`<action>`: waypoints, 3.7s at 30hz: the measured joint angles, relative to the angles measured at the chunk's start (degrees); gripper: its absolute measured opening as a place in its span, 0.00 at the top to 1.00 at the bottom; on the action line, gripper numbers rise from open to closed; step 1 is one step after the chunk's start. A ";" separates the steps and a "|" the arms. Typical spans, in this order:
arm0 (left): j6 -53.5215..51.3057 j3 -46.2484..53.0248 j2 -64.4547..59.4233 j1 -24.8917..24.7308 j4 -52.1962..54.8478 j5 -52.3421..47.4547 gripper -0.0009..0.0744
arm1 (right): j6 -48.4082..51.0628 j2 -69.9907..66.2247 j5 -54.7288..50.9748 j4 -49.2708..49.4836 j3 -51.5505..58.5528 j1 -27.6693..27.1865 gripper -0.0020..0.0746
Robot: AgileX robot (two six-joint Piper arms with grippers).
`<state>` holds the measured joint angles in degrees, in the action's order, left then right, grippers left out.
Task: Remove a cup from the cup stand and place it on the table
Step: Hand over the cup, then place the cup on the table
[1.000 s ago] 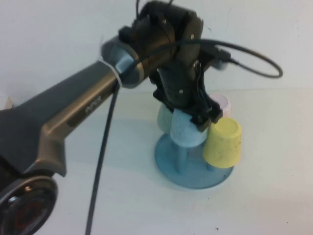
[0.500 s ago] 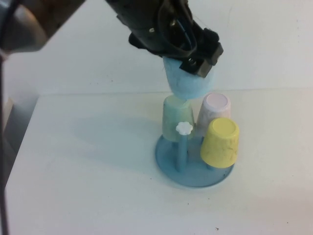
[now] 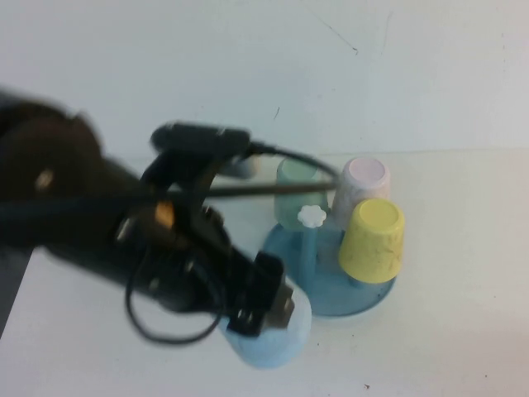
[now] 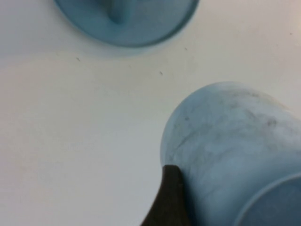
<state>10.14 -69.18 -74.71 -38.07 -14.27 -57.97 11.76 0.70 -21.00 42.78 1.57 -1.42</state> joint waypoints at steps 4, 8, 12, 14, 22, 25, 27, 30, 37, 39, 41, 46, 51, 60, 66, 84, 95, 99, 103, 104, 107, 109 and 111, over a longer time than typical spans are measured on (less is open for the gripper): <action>0.73 9.62 5.22 0.00 -6.26 7.65 0.24 | 8.01 0.00 -0.69 5.93 0.00 0.00 0.98; 0.24 14.01 5.95 0.00 -13.32 13.73 0.24 | 19.90 0.00 -2.88 17.52 0.00 0.00 0.98; -4.33 14.40 5.47 0.57 -21.78 20.38 0.24 | 32.89 0.00 -4.89 28.63 -0.10 0.00 0.97; -9.45 14.40 5.14 2.06 -28.04 21.73 0.24 | 38.38 0.00 -5.22 32.76 -0.35 0.00 0.95; -37.85 14.46 0.80 13.30 -65.47 17.38 0.24 | 56.85 -9.04 -8.24 48.83 -2.88 0.00 0.60; -48.58 14.46 -3.09 16.14 -77.62 10.35 0.24 | 65.80 -14.64 -11.56 52.74 -5.02 0.00 0.48; -51.90 14.35 -5.89 16.43 -80.07 6.31 0.24 | 70.33 -19.15 -15.04 53.38 -7.20 0.00 0.44; -53.40 14.26 -9.75 16.56 -81.07 2.90 0.24 | 76.16 -25.80 -20.42 53.60 -11.03 0.00 0.42; -54.02 12.70 -14.97 16.56 -81.07 -3.80 0.24 | 87.25 -42.82 -28.75 53.73 -20.23 0.00 0.42; -55.29 11.27 -15.11 16.56 -81.07 -4.53 0.24 | 89.21 -48.63 -32.90 53.73 -22.29 0.00 0.42; -55.88 9.77 -15.20 16.56 -81.07 -5.17 0.24 | 90.97 -54.27 -37.53 53.73 -24.09 0.00 0.42; -56.25 6.45 -15.20 16.56 -81.07 -5.88 0.24 | 93.49 -65.05 -44.77 53.73 -29.48 0.00 0.42; -56.25 5.78 -15.20 16.56 -81.29 -5.41 0.24 | 93.88 -71.51 -45.50 53.62 -34.86 0.41 0.42; -56.50 5.78 -15.20 16.69 -81.46 -5.12 0.24 | 94.93 -75.47 -45.77 53.54 -42.60 7.68 0.43; -56.50 5.70 -15.20 16.69 -81.46 -5.45 0.24 | 95.03 -76.42 -44.05 53.54 -44.79 10.97 0.67; -61.14 5.66 -15.20 16.95 -82.81 -5.15 0.24 | 94.19 -76.50 -44.75 54.02 -44.91 11.51 0.91; -63.35 5.66 -15.20 24.62 -81.43 -9.76 0.09 | 95.13 -76.50 -43.30 53.69 -45.12 11.43 0.93; -62.22 5.66 -15.20 28.11 -81.43 -9.52 0.08 | 91.02 -74.53 -39.63 49.04 -46.25 11.43 0.93; -61.97 5.66 -15.20 30.70 -77.33 -9.52 0.21 | 77.97 -69.86 -32.38 31.66 -50.17 11.43 0.93; -61.87 5.66 -15.20 31.09 -75.47 -9.52 0.30 | 74.33 -68.91 -31.21 26.97 -51.39 11.43 0.93; -61.65 5.66 -15.20 31.91 -70.04 -9.52 0.68 | 60.59 -66.77 -31.01 9.77 -57.17 11.43 0.93; -62.05 5.66 -15.20 31.98 -66.83 -9.63 0.84 | 51.46 -66.50 -34.07 -1.54 -61.52 11.43 0.93; -62.07 5.66 -15.20 31.98 -63.19 -9.37 0.93 | 43.73 -67.05 -37.44 -11.10 -64.93 11.43 0.93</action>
<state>-51.92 -63.51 -89.92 -6.10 -77.47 -67.34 55.49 -66.35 -58.44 31.67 -63.36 10.01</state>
